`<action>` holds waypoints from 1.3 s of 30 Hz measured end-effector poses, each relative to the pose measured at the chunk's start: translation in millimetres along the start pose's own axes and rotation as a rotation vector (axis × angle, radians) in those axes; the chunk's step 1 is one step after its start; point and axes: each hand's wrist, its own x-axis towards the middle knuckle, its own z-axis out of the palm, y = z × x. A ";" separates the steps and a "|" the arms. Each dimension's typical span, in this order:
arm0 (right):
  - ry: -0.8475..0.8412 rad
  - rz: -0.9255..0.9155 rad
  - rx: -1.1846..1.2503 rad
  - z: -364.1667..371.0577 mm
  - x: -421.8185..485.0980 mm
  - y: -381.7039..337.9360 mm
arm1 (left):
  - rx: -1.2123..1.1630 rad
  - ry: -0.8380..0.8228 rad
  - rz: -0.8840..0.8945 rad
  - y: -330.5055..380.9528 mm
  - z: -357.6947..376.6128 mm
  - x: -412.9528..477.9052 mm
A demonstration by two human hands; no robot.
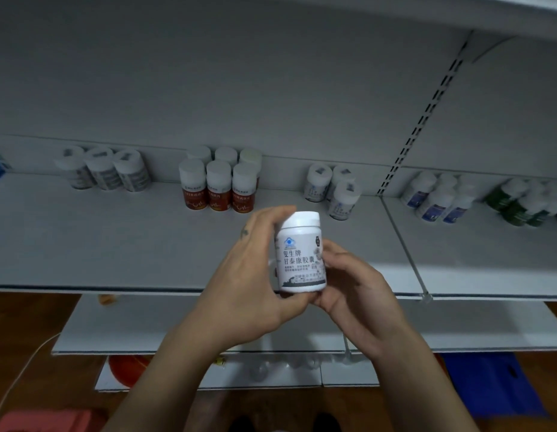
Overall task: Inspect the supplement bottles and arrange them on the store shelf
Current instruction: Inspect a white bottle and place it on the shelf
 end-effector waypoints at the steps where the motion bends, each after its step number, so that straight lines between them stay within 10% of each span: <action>1: 0.009 -0.012 -0.001 -0.2 -0.5 -1.0 | 0.002 -0.006 0.000 0.1 -0.4 0.6; 22: 0.200 -0.209 -0.233 -0.8 -31.5 -12.3 | -0.584 -0.104 -0.150 7.9 16.2 -15.2; 39: -0.034 -0.429 -0.354 -5.9 -31.4 -5.9 | -0.465 0.060 -0.053 -0.9 14.2 -8.6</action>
